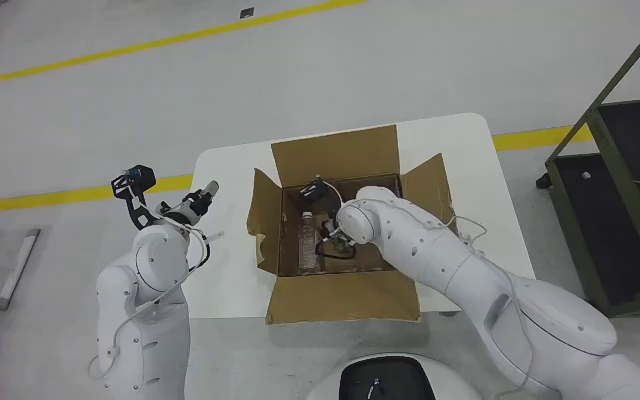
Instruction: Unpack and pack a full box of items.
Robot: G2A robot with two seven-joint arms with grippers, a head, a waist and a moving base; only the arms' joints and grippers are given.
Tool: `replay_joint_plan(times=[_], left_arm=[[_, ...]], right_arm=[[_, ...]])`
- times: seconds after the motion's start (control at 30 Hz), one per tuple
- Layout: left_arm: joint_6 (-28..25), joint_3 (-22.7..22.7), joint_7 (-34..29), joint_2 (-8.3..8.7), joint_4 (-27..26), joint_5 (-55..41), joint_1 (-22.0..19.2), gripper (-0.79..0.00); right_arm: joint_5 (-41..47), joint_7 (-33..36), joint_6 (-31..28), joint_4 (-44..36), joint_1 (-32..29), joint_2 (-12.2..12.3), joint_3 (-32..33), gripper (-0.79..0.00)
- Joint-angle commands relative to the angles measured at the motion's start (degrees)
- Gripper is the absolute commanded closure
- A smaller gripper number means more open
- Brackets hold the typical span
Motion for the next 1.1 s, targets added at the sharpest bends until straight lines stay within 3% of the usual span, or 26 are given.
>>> replay_joint_plan(times=[0.0,0.1,0.23,0.37,0.5,0.6,0.83,1.07], left_arm=[[0.0,0.0,0.0,0.0,0.0,0.0,0.0,-0.785],[0.0,0.0,0.0,0.0,0.0,0.0,0.0,-0.785],[0.0,0.0,0.0,0.0,0.0,0.0,0.0,-0.785],[0.0,0.0,0.0,0.0,0.0,0.0,0.0,-0.785],[0.0,0.0,0.0,0.0,0.0,0.0,0.0,-0.785],[0.0,0.0,0.0,0.0,0.0,0.0,0.0,-0.785],[0.0,0.0,0.0,0.0,0.0,0.0,0.0,-0.785],[0.0,0.0,0.0,0.0,0.0,0.0,0.0,-0.785]], right_arm=[[-1.1,-1.7,0.1,-3.0,0.2,0.9,1.5,-0.188],[-5.1,-3.5,1.5,-10.2,-0.7,3.6,5.2,0.0],[-13.3,-1.7,5.5,-27.1,-7.0,9.3,14.0,0.0],[-25.1,5.7,11.0,-51.4,-20.2,15.1,26.9,0.0],[-33.9,11.4,12.5,-70.2,-34.2,18.3,37.8,0.0],[-36.6,12.9,12.6,-78.5,-41.6,19.5,44.2,0.0],[-40.9,15.8,15.4,-87.4,-52.7,20.7,55.5,0.0],[-40.8,27.0,20.5,-80.6,-57.2,21.0,62.0,0.0]])
